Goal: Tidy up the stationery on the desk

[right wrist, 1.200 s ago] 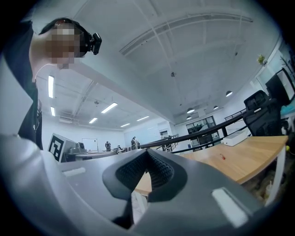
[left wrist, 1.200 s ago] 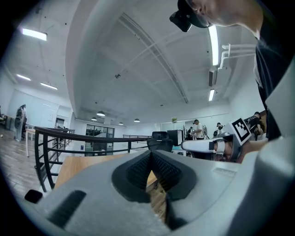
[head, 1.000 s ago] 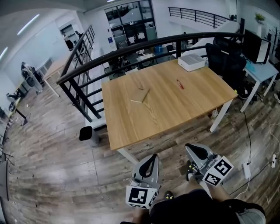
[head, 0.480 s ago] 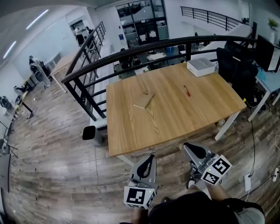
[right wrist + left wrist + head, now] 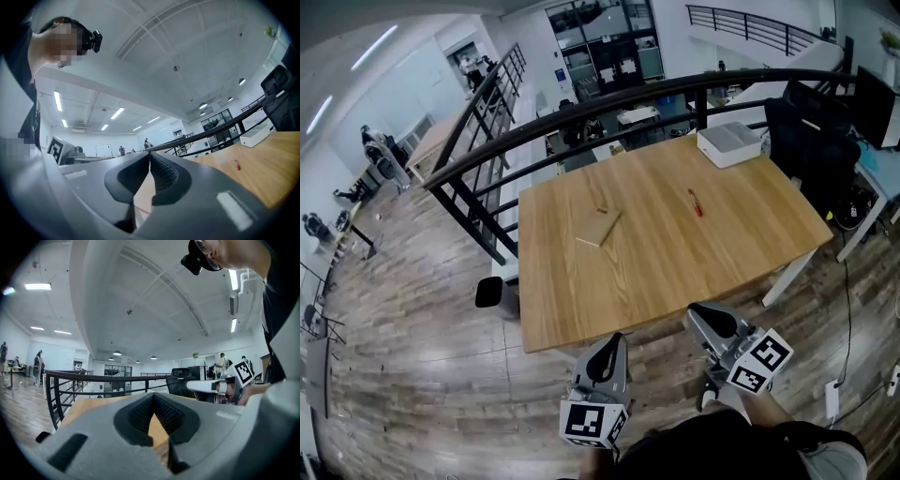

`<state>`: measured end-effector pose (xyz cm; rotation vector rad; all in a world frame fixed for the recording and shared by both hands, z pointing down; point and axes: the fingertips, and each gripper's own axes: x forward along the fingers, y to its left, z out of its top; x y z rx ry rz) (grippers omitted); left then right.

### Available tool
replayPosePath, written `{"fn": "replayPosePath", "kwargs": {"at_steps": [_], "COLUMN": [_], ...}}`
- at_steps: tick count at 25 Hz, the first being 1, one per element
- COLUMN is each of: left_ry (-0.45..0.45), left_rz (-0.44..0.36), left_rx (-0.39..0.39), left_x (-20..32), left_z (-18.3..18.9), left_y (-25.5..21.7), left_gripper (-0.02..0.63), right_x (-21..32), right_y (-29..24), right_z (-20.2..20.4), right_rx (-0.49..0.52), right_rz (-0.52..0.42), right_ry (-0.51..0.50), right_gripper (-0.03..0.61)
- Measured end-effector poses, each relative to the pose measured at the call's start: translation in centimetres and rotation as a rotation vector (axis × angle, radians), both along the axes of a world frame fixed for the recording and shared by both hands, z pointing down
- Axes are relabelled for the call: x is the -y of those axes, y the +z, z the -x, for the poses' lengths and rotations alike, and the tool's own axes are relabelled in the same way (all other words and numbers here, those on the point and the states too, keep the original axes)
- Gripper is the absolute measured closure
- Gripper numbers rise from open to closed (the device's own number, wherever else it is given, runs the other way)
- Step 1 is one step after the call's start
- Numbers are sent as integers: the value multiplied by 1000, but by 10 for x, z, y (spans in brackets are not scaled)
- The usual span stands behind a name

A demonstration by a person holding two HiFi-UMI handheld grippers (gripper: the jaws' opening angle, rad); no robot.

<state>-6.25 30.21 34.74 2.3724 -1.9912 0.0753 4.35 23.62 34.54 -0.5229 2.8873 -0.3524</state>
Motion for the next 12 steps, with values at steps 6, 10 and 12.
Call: {"fn": "replayPosePath", "kwargs": {"at_steps": [6,10,12], "left_ry": [-36,-47,-51], "left_rz": [16,31,30], "left_rx": [20,30,28], "left_x": [35,61,76], "left_z": [-13,-25,-31], "left_y": [-3,-4,-5], "left_gripper": [615,615,615], "right_x": [39,66,79], "right_y": [-3,-3,-4], "right_z": [-13,-22,-27], "right_rx": [12,18,21], "right_rz": [3,9,12], "right_ry": [-30,-51,-64], "right_gripper": [571,571,571]}}
